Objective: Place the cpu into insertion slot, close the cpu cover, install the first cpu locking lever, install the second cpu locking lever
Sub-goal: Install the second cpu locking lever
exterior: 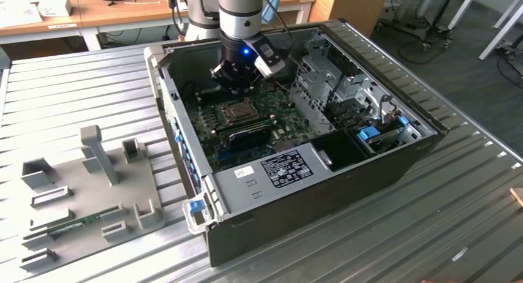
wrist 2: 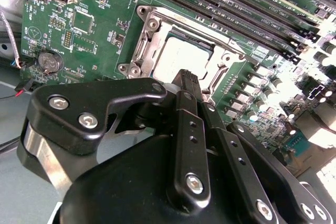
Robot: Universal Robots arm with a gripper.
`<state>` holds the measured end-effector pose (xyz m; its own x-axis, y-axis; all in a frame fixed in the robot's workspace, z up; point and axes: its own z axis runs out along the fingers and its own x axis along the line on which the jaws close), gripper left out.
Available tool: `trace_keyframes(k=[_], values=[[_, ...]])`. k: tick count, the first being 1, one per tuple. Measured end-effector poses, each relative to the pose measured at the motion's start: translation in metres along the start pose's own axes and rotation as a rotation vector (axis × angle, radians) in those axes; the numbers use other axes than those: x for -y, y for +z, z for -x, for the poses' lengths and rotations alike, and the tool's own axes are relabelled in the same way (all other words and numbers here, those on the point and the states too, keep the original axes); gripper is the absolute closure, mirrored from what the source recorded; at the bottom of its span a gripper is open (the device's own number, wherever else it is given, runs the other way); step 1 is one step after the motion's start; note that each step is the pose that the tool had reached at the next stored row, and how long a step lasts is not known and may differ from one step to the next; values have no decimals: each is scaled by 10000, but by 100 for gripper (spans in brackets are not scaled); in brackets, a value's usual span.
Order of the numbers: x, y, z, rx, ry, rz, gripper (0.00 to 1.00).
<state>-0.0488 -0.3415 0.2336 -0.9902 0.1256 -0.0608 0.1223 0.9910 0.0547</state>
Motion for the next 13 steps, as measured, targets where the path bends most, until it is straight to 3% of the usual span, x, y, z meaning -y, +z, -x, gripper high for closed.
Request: trace_keyframes(k=[13], values=[[17, -15, 6, 3, -2, -21, 90]])
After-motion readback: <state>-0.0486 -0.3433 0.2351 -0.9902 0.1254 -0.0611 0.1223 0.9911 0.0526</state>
